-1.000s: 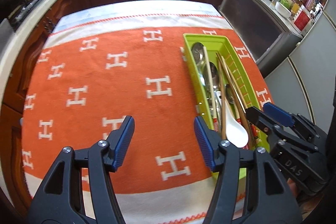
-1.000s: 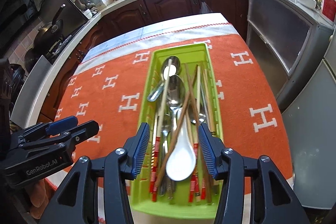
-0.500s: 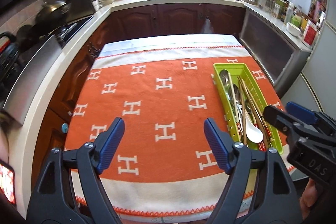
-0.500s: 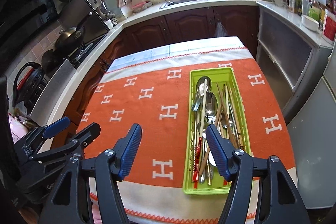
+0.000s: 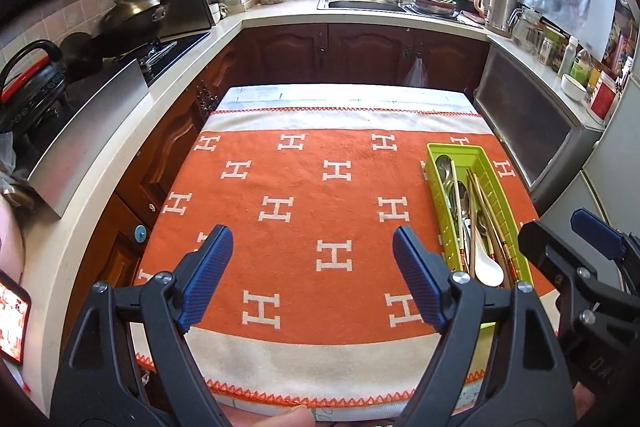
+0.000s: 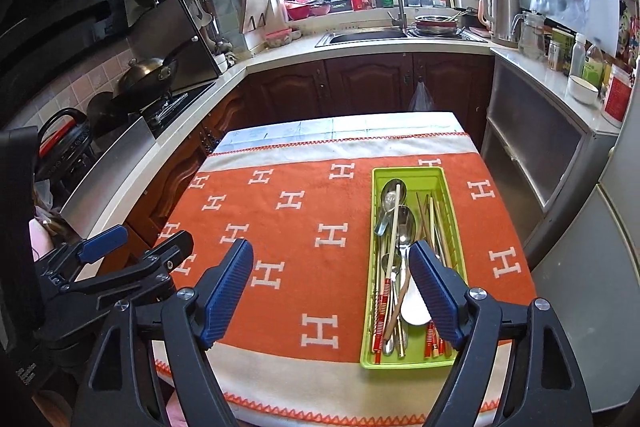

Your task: Organize utensils

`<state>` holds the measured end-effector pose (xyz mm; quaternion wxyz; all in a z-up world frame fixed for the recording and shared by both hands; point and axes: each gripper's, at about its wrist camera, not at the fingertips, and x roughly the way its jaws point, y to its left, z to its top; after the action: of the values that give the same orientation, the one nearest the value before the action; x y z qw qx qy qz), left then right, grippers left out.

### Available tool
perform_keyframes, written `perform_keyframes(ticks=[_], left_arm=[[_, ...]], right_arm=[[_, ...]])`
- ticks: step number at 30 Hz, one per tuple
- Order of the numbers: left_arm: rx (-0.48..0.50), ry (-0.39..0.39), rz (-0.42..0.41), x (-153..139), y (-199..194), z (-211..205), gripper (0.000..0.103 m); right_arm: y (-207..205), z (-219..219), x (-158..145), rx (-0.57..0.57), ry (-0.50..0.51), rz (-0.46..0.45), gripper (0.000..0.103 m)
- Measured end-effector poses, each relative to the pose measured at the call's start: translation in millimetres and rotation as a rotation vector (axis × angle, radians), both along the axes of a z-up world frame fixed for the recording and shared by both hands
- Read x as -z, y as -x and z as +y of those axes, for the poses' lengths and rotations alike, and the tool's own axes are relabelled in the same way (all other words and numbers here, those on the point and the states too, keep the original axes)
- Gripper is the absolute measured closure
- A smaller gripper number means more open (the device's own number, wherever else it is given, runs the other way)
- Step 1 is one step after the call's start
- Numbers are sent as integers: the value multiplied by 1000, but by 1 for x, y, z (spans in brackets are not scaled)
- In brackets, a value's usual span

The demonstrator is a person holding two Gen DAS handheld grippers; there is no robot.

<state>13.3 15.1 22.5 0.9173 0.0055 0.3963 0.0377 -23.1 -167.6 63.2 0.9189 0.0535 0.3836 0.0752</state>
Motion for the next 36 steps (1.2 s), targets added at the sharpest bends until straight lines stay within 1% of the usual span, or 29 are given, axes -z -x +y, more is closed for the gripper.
perform_keyframes(ticks=[6,20,36], left_arm=[[-2,2,-5,1,-2,1,23],[9,13,2,1,-2,-4,22],[15,14,22,12,-9,-5,22]], right_arm=[[-5,-1,4,6,1,26,20],[-8,-7,7,5,7,20,20],[-8,-8,10,14,3,30,20]])
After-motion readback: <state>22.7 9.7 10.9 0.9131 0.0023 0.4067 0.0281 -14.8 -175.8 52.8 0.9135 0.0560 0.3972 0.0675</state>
